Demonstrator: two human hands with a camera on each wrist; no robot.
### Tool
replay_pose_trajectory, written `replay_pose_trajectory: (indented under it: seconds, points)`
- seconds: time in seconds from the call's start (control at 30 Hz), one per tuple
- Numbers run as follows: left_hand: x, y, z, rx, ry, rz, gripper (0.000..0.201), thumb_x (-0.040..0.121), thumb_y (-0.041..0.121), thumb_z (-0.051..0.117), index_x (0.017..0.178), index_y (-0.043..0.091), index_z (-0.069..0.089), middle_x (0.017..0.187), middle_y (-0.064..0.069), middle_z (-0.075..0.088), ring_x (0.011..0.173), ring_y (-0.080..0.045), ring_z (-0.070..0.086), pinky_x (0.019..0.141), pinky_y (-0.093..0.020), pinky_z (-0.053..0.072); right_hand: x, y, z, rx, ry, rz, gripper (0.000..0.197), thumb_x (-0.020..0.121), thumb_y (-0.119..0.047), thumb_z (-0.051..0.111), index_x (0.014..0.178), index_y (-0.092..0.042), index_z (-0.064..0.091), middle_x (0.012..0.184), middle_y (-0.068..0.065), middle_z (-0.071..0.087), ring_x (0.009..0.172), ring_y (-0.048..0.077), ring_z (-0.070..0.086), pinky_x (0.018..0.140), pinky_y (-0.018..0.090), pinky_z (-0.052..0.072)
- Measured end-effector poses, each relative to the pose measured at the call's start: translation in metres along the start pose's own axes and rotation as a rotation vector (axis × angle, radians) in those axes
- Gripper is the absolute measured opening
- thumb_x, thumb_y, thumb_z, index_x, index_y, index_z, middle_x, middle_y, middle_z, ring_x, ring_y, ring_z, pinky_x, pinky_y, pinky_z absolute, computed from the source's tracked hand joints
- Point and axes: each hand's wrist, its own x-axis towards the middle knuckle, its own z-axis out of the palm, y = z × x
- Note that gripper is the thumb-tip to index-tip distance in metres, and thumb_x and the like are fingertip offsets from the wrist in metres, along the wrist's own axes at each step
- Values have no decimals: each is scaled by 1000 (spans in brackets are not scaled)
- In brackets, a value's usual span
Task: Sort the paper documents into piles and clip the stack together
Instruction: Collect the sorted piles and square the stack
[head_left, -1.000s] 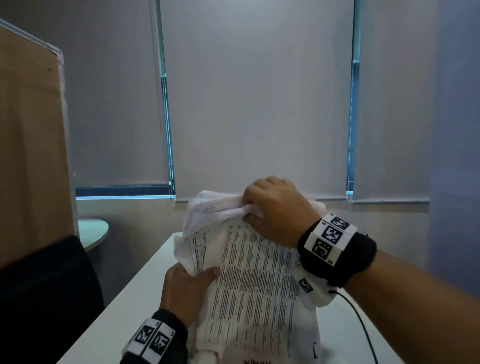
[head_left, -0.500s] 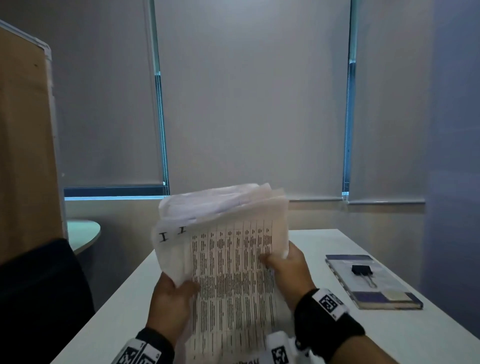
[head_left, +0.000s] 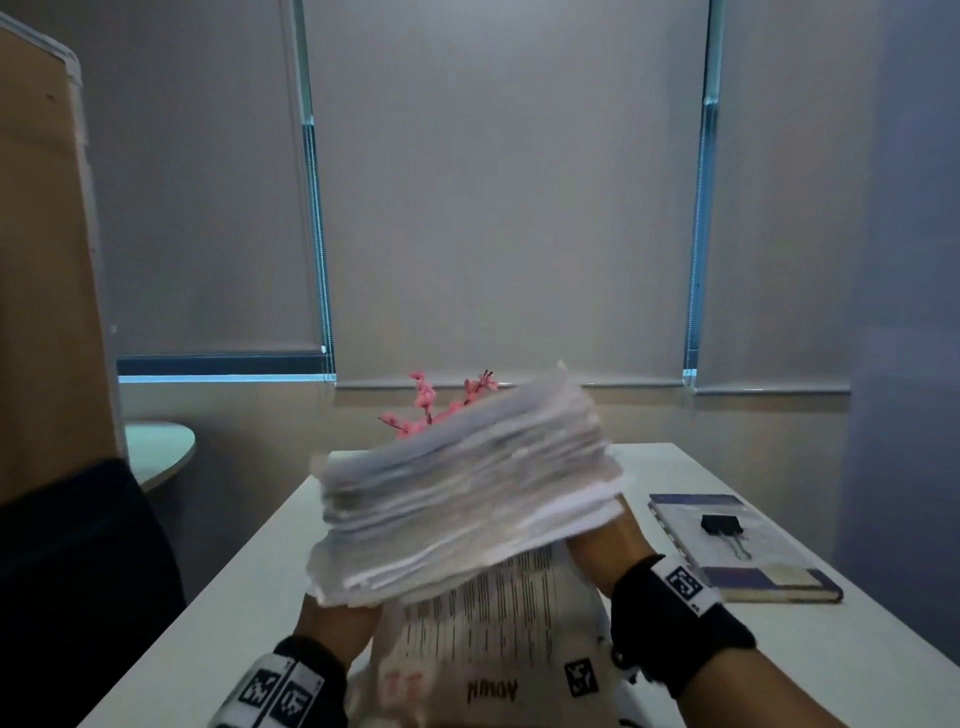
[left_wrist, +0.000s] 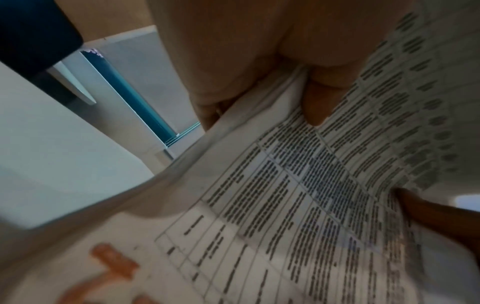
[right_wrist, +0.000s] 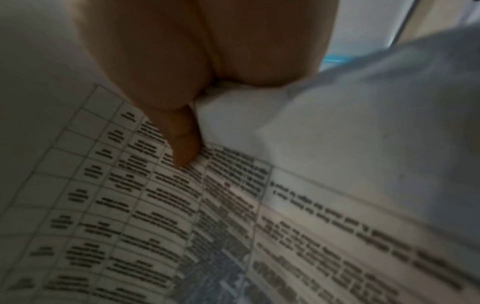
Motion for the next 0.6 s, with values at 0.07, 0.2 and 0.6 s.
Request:
replay_pose_trajectory:
  seconds: [0.07, 0.2, 0.6]
  points:
    - [5, 6, -2, -32, 22, 42, 49, 87, 34, 64, 126, 4, 67, 114, -12, 74, 106, -31, 64, 86, -29, 50, 8, 0, -1, -11, 78, 2, 8, 74, -12, 76, 81, -9, 73, 79, 0, 73, 81, 27, 69, 83, 38, 56]
    - [3, -11, -6, -47, 153, -242, 108, 71, 28, 91, 156, 13, 26, 150, -19, 46, 117, -33, 57, 98, -44, 47, 17, 1, 1, 383, 251, 156, 24, 80, 2, 70, 103, -4, 71, 100, 17, 75, 96, 40, 69, 90, 56, 54]
    - [3, -28, -34, -672, 12, -149, 29, 85, -3, 59, 112, 0, 67, 109, -22, 75, 95, -40, 73, 84, -50, 58, -15, 45, -5, 680, 217, 360, 22, 76, -1, 67, 99, -1, 67, 101, 19, 71, 84, 35, 68, 85, 49, 51]
